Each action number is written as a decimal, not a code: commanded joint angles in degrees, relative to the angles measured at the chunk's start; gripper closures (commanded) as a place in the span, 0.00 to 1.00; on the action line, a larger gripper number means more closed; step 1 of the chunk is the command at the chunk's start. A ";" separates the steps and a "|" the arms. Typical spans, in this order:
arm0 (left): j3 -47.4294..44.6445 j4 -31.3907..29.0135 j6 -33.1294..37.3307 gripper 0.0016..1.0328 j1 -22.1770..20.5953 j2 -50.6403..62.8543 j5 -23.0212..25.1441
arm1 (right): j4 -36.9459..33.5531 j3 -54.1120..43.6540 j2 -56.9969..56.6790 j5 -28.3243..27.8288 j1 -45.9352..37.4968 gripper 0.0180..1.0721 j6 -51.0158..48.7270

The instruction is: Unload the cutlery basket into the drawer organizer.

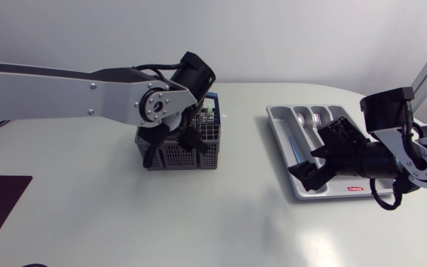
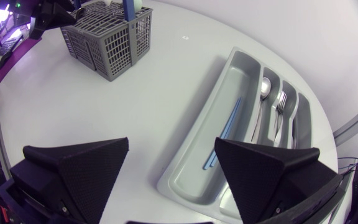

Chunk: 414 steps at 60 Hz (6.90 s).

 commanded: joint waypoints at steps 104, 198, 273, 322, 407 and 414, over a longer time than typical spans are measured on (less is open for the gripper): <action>1.59 1.51 -3.07 0.97 -0.88 1.38 -9.29 | 3.87 -3.05 2.28 -2.01 -3.15 0.05 -3.00; -3.51 6.87 9.76 0.97 -6.68 -22.79 -7.80 | 4.66 -5.68 -8.61 -4.91 2.39 0.05 -6.08; 8.62 2.65 -9.67 0.97 1.67 -8.38 41.86 | 6.07 7.94 -5.27 9.06 27.87 0.19 -1.16; 10.12 0.80 -9.75 0.97 -0.44 -7.15 42.48 | 13.27 9.70 0.88 16.54 29.19 0.72 -4.67; 9.59 1.51 -8.08 0.16 0.97 -10.58 41.69 | 10.99 5.30 -0.88 13.02 28.93 0.88 -7.48; 9.50 2.03 -8.17 0.13 2.02 -11.45 41.60 | 10.81 3.46 -2.11 12.23 28.40 0.88 -8.89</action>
